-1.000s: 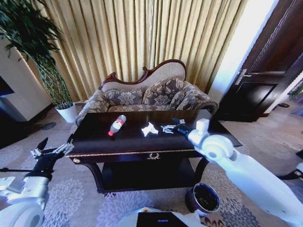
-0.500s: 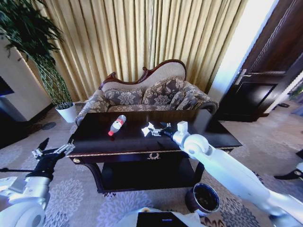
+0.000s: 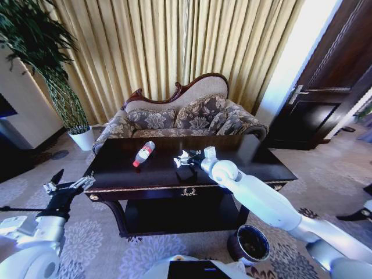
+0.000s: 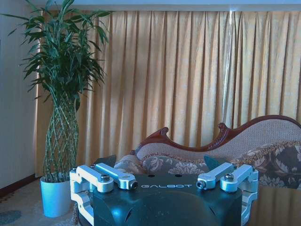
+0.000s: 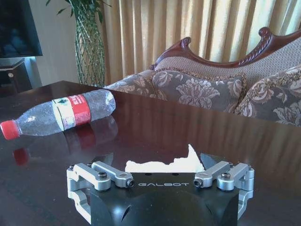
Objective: Move to the front of the table and place the trash on the table into the trash bin.
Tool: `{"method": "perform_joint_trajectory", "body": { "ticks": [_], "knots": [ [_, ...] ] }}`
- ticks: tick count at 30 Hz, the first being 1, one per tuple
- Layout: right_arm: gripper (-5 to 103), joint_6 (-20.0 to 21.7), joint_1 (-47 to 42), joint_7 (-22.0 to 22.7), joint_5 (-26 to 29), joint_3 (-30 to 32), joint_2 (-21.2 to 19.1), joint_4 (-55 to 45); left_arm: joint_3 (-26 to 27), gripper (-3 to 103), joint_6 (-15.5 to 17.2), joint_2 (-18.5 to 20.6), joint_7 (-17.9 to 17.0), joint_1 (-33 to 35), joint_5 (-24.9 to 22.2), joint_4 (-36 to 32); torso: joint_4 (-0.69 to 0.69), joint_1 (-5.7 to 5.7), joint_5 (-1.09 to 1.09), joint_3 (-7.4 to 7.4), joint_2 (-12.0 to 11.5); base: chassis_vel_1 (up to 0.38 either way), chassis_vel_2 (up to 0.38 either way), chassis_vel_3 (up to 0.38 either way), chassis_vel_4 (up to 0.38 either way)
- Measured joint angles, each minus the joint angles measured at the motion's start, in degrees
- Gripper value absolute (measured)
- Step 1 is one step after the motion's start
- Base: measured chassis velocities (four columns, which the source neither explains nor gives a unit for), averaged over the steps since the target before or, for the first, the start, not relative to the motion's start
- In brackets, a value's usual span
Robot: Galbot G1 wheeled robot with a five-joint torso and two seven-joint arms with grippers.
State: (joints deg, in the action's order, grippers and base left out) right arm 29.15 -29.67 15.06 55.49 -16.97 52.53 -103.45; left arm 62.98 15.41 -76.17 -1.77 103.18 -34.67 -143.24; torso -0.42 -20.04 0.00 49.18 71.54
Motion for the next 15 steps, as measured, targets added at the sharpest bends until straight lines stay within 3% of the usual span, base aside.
{"method": "perform_joint_trajectory", "body": {
  "ticks": [15],
  "knots": [
    [100,-0.3,-1.0,0.2,-1.3,-0.5,1.1,3.3,-1.2,100,-0.4,-1.1,0.3,-0.1,1.3,0.0,0.0,0.0,0.0,0.0,0.0,0.0,0.0,0.0,0.0]
  ]
}}
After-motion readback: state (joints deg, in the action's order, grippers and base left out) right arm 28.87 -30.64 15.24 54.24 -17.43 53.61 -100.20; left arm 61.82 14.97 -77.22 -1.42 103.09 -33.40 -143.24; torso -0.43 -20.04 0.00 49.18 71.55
